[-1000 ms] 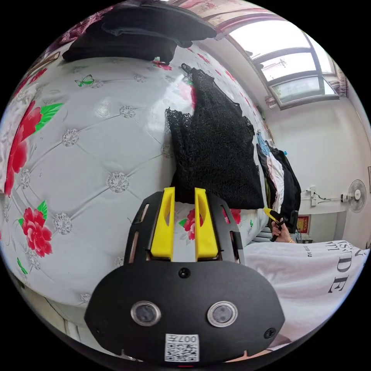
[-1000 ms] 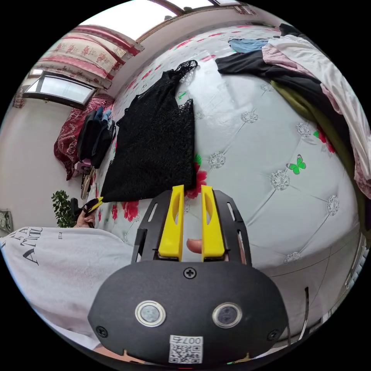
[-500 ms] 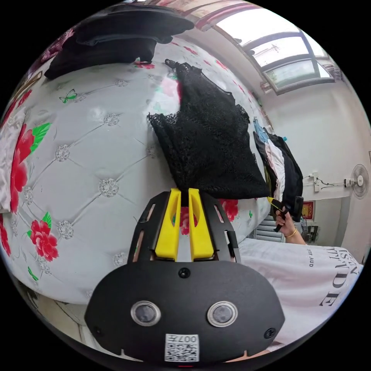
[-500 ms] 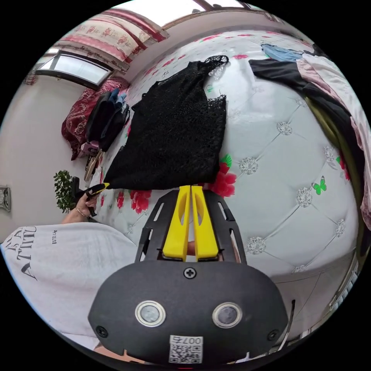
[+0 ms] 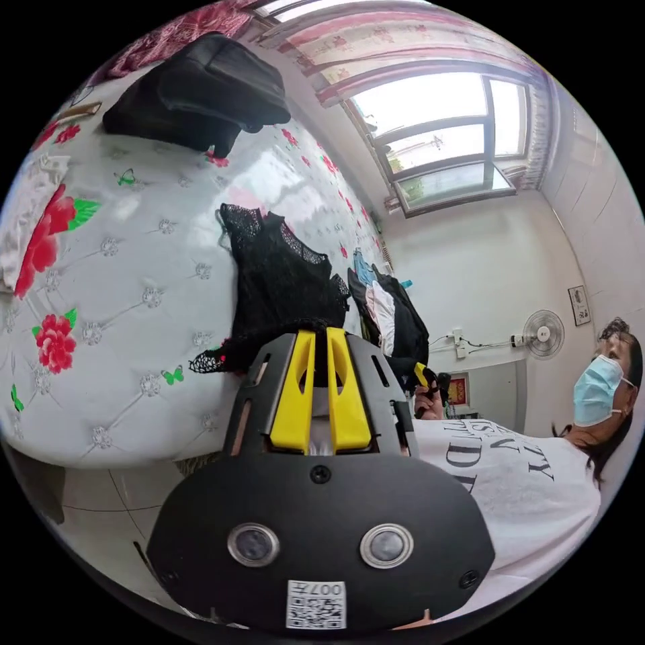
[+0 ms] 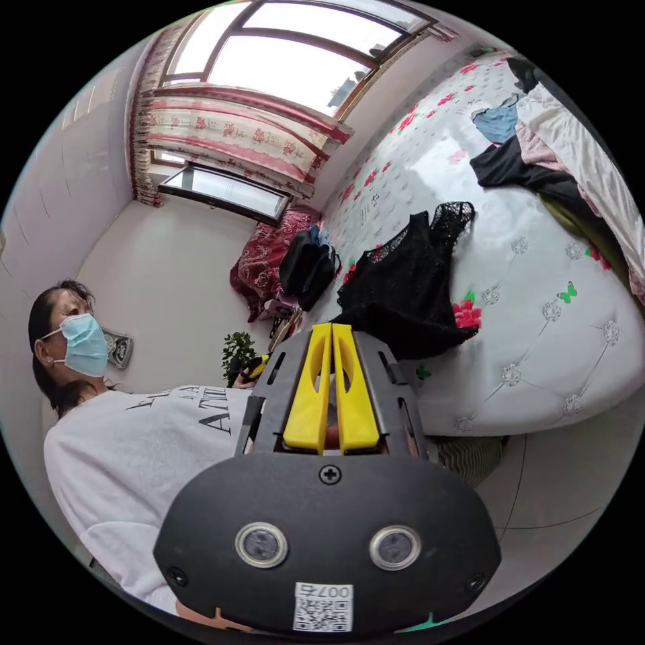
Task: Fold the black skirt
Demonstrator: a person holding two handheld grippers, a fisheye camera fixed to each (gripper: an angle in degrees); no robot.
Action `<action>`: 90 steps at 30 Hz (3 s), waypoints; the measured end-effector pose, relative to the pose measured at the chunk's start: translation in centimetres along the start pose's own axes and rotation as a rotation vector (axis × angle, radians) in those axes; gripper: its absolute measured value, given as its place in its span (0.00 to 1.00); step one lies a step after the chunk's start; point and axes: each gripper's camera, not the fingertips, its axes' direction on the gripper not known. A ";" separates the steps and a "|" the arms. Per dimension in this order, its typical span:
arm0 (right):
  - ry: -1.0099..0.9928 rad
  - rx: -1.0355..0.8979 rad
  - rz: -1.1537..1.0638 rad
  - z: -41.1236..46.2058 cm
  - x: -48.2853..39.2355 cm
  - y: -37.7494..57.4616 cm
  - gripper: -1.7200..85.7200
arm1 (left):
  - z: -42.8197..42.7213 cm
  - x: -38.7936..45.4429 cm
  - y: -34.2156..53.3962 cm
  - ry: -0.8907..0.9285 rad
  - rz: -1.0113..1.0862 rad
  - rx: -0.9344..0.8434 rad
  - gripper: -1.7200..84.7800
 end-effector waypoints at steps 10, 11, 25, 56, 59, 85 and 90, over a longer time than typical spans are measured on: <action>0.264 0.199 0.096 6.4 6.7 -16.4 0.03 | 12.2 -1.6 -16.6 -0.132 -0.093 0.184 0.13; 0.270 0.202 0.119 6.7 7.6 -16.7 0.04 | 12.9 -2.1 -16.3 -0.203 -0.122 0.218 0.14; 0.169 0.167 0.593 8.4 25.1 1.4 0.11 | 24.4 -6.6 -0.8 -0.422 0.026 -0.095 0.14; 0.425 -0.185 -0.367 30.0 9.9 -10.5 0.02 | 39.0 1.4 3.5 -0.486 0.459 -0.393 0.09; 0.405 -0.440 -0.642 39.6 5.1 -9.4 0.02 | 36.0 1.0 3.8 -0.419 0.410 -0.357 0.09; 0.505 -0.480 -0.379 63.0 21.4 -18.5 0.04 | 13.8 -5.4 0.5 -0.164 -0.028 -0.075 0.16; 0.446 -0.578 -0.692 66.9 16.5 -17.2 0.04 | 9.6 -4.7 -1.8 -0.169 -0.039 -0.013 0.17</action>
